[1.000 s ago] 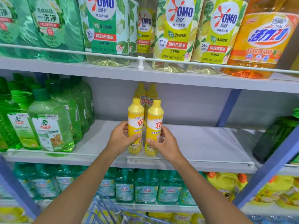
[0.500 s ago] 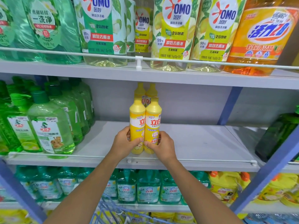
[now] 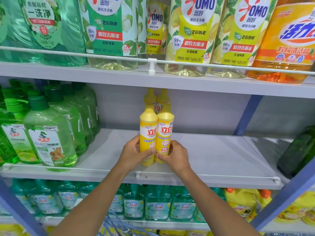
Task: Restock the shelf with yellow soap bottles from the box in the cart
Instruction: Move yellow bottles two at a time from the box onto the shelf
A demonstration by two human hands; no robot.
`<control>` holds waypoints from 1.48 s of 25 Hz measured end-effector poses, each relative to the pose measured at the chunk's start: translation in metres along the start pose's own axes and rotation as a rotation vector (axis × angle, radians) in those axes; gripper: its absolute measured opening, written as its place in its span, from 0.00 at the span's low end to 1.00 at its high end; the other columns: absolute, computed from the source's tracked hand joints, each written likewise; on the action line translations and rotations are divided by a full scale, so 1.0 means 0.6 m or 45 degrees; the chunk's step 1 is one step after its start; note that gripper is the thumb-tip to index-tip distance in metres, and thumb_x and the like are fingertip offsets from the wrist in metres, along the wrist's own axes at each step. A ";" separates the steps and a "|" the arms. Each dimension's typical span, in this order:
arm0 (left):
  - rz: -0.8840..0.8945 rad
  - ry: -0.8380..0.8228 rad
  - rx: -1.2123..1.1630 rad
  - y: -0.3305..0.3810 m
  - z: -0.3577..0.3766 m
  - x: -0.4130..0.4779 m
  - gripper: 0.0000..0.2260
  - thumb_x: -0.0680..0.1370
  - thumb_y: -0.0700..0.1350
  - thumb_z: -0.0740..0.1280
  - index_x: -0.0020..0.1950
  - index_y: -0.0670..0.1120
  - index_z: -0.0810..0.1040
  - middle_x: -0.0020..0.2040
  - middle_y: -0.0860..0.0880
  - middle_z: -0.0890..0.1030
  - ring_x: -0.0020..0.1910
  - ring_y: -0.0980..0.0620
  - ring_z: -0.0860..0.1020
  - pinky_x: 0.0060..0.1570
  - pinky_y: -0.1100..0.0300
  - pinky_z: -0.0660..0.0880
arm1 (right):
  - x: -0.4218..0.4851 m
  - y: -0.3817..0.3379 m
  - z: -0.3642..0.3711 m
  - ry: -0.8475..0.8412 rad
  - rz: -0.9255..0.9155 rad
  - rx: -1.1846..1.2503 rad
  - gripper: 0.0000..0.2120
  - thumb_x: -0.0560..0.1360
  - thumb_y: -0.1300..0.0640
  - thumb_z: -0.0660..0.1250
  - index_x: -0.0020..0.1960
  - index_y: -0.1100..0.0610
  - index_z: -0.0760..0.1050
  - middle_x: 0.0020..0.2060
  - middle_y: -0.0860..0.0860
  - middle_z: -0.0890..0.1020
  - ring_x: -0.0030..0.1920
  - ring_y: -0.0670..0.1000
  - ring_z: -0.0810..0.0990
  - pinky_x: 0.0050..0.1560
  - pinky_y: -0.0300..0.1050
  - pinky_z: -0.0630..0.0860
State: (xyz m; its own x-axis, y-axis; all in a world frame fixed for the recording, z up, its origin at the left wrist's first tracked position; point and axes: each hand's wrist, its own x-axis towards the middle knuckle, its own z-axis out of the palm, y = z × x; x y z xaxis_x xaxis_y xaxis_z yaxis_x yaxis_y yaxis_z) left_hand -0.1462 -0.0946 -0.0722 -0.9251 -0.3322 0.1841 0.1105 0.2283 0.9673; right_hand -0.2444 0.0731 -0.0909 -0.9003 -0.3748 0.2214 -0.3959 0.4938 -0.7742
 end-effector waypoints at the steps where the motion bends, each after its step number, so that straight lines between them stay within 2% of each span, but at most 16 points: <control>1: 0.001 -0.001 0.004 -0.002 -0.002 0.004 0.27 0.70 0.51 0.79 0.67 0.51 0.77 0.59 0.55 0.84 0.58 0.56 0.82 0.60 0.54 0.80 | 0.002 0.000 -0.001 -0.013 -0.002 0.000 0.28 0.65 0.43 0.82 0.60 0.52 0.78 0.52 0.48 0.84 0.50 0.48 0.83 0.52 0.48 0.83; 4: -0.006 0.028 0.017 -0.007 -0.009 0.016 0.29 0.67 0.50 0.81 0.65 0.50 0.76 0.59 0.54 0.84 0.57 0.55 0.83 0.60 0.51 0.80 | 0.002 0.002 -0.008 -0.054 -0.016 0.032 0.28 0.65 0.43 0.82 0.61 0.51 0.77 0.53 0.47 0.84 0.51 0.46 0.83 0.52 0.44 0.82; 8: 0.010 0.162 0.098 -0.014 -0.002 0.017 0.28 0.65 0.49 0.83 0.62 0.50 0.76 0.57 0.55 0.84 0.55 0.56 0.83 0.55 0.56 0.81 | -0.008 0.000 -0.019 -0.150 -0.010 0.241 0.28 0.69 0.50 0.81 0.66 0.50 0.75 0.57 0.43 0.83 0.54 0.39 0.81 0.49 0.29 0.77; 11: 0.042 0.196 0.128 -0.016 -0.002 0.017 0.27 0.66 0.48 0.82 0.63 0.49 0.78 0.55 0.55 0.85 0.53 0.57 0.83 0.52 0.61 0.81 | -0.002 -0.001 -0.016 -0.160 0.015 0.314 0.26 0.70 0.55 0.80 0.66 0.53 0.75 0.54 0.42 0.83 0.49 0.31 0.81 0.45 0.24 0.75; 14: 0.066 0.193 0.142 -0.017 -0.007 0.029 0.26 0.67 0.48 0.82 0.63 0.50 0.80 0.54 0.56 0.85 0.50 0.59 0.84 0.51 0.64 0.81 | 0.008 0.000 -0.007 -0.116 0.023 0.324 0.26 0.69 0.56 0.81 0.64 0.54 0.76 0.51 0.42 0.82 0.46 0.29 0.80 0.43 0.24 0.75; 16: 0.055 0.218 0.158 -0.021 -0.006 0.043 0.26 0.68 0.49 0.81 0.64 0.50 0.79 0.54 0.56 0.85 0.50 0.59 0.84 0.50 0.65 0.80 | 0.017 -0.002 -0.001 -0.095 0.026 0.328 0.26 0.68 0.54 0.82 0.63 0.54 0.77 0.51 0.42 0.83 0.46 0.32 0.81 0.44 0.25 0.76; 21: -0.021 0.296 0.217 -0.036 0.002 0.072 0.26 0.68 0.52 0.80 0.63 0.50 0.77 0.54 0.56 0.83 0.51 0.63 0.81 0.44 0.74 0.75 | 0.048 -0.004 0.022 0.003 0.052 0.392 0.29 0.67 0.52 0.83 0.64 0.55 0.78 0.54 0.47 0.86 0.51 0.43 0.85 0.54 0.42 0.83; 26: -0.022 0.225 0.148 -0.052 -0.009 0.100 0.25 0.68 0.52 0.80 0.63 0.50 0.79 0.56 0.56 0.84 0.52 0.61 0.83 0.51 0.67 0.79 | 0.080 0.004 0.036 0.032 0.082 0.393 0.29 0.67 0.49 0.83 0.64 0.54 0.78 0.55 0.46 0.85 0.52 0.46 0.85 0.56 0.48 0.84; 30: -0.030 0.120 0.112 -0.056 -0.017 0.115 0.24 0.70 0.51 0.79 0.64 0.50 0.79 0.57 0.56 0.84 0.54 0.59 0.83 0.57 0.58 0.80 | 0.093 0.009 0.039 0.043 0.080 0.382 0.28 0.67 0.49 0.82 0.63 0.53 0.79 0.54 0.47 0.86 0.52 0.46 0.85 0.56 0.46 0.83; 35: -0.019 0.231 0.119 -0.056 -0.009 0.124 0.24 0.69 0.48 0.81 0.61 0.47 0.78 0.55 0.55 0.84 0.52 0.59 0.83 0.52 0.64 0.80 | 0.099 0.009 0.036 0.061 0.078 0.383 0.28 0.67 0.49 0.82 0.63 0.54 0.78 0.54 0.45 0.85 0.51 0.42 0.85 0.54 0.39 0.83; 37: -0.012 0.263 0.153 -0.059 -0.007 0.127 0.23 0.69 0.49 0.80 0.61 0.46 0.79 0.54 0.54 0.84 0.51 0.58 0.83 0.52 0.63 0.81 | 0.104 0.009 0.037 0.082 0.076 0.351 0.28 0.66 0.48 0.83 0.62 0.53 0.79 0.53 0.46 0.86 0.50 0.43 0.85 0.54 0.41 0.83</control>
State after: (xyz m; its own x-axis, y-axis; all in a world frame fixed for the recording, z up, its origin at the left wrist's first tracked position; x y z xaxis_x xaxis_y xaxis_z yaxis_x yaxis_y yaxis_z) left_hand -0.2193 -0.1319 -0.0917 -0.8307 -0.5119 0.2190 0.0471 0.3273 0.9437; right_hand -0.2988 0.0350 -0.0946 -0.9337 -0.2965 0.2009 -0.2857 0.2783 -0.9170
